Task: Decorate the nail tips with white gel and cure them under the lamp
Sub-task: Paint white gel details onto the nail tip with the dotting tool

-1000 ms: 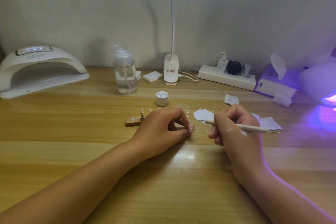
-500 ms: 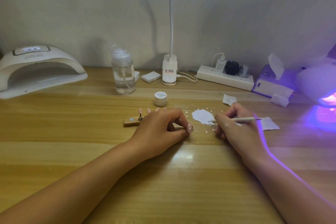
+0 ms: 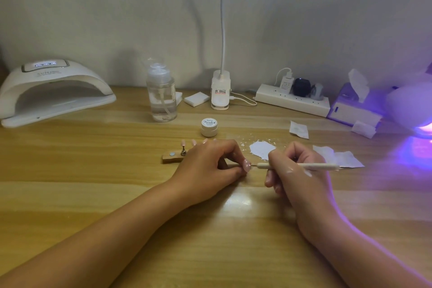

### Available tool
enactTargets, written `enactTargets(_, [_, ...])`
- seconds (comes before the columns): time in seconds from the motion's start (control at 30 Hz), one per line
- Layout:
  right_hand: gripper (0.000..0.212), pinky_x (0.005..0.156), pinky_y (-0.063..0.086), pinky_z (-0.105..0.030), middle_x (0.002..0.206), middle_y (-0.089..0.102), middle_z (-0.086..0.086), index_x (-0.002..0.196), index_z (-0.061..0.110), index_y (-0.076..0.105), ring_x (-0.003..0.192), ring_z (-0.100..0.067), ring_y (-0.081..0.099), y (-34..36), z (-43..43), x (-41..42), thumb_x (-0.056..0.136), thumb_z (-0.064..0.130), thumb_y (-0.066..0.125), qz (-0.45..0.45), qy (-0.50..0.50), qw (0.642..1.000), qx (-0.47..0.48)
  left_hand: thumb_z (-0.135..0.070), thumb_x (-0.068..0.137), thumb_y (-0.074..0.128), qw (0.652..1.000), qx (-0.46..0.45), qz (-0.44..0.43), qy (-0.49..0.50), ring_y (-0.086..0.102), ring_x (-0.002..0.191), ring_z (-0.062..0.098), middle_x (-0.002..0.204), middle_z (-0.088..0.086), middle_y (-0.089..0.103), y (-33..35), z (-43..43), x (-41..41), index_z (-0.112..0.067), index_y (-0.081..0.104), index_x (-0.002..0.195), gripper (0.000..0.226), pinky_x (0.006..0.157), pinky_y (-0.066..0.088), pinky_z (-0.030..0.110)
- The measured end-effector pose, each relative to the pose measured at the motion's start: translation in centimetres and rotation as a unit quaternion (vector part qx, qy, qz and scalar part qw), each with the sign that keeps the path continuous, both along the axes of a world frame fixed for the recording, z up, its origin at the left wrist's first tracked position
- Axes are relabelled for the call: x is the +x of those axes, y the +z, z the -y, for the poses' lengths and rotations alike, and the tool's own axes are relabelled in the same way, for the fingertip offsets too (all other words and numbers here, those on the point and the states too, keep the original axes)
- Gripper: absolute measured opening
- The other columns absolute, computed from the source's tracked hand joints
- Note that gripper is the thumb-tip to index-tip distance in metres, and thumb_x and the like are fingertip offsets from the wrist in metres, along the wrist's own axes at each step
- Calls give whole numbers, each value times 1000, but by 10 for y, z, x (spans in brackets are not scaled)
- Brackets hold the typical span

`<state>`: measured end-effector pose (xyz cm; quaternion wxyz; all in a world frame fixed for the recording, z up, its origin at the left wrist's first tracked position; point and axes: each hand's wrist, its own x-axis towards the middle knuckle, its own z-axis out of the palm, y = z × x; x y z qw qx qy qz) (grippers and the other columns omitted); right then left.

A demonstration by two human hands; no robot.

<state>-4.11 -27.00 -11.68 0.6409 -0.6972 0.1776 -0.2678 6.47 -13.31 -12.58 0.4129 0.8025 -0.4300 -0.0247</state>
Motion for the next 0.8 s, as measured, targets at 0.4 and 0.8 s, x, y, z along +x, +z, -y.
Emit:
enactTargets(0.4, [17,41,38,-17,52,65,-13,52,24,49,40,-12,49,-2,0,3,63,23,61,-16,8,1000,-17,-22,82,75,1000,-1,5,-2,52,52,-2,77,-30,67,-2,-1,1,-31,64,78,14,52,30,11])
enactTargets(0.8, [17,40,37,-17,52,65,-13,61,15,45,40,-12,48,-2,0,2,63,22,61,-10,6,1000,-9,-21,82,75,1000,0,13,0,53,53,-3,73,-32,65,-1,0,1,-29,65,78,13,52,31,11])
